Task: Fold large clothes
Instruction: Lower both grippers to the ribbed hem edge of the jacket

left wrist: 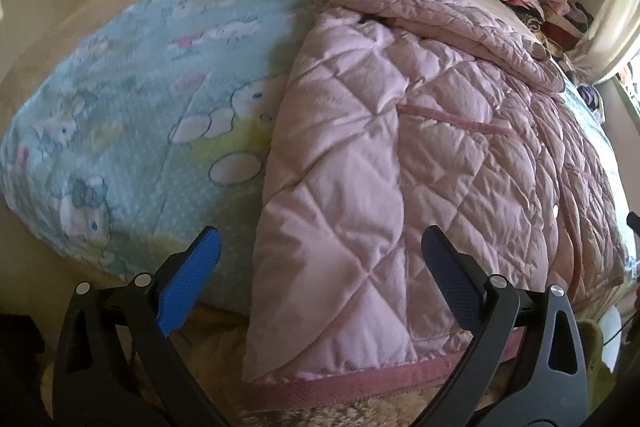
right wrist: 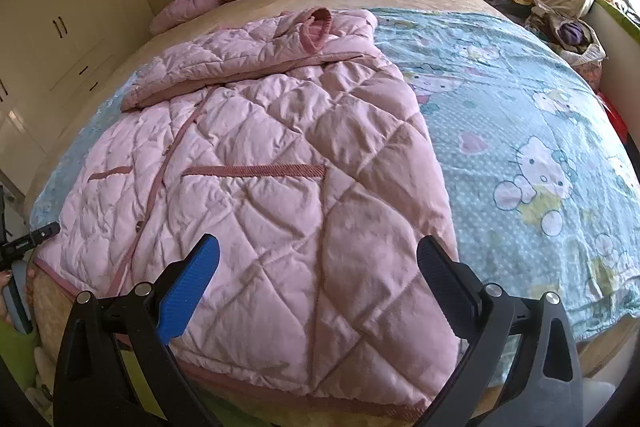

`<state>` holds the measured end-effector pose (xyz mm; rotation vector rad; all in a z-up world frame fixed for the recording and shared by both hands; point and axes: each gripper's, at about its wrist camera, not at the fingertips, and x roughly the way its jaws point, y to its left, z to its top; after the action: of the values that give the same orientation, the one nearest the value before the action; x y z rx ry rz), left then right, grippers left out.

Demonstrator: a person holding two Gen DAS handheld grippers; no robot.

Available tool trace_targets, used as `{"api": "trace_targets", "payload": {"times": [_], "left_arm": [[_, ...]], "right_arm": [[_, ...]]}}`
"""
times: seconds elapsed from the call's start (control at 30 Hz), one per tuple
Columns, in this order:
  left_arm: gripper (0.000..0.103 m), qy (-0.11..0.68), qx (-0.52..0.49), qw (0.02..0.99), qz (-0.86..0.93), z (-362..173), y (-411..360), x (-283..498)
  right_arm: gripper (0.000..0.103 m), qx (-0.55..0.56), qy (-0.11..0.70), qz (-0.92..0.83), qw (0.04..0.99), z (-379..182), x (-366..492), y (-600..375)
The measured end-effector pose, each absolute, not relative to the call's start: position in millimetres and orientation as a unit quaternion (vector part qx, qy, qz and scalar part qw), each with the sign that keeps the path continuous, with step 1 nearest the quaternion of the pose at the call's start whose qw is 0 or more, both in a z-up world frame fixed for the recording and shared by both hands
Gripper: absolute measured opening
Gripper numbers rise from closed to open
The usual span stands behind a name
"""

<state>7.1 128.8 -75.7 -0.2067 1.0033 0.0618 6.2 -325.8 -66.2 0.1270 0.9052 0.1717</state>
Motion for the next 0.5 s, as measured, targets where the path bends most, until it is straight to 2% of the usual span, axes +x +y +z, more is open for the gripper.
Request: {"api": "trace_targets", "payload": {"times": [0.5], "left_arm": [[0.093,0.509,-0.146,0.848,-0.039,-91,126,4]], "right_arm": [[0.098,0.067,0.441,0.074,0.892,-64,1,-336]]}}
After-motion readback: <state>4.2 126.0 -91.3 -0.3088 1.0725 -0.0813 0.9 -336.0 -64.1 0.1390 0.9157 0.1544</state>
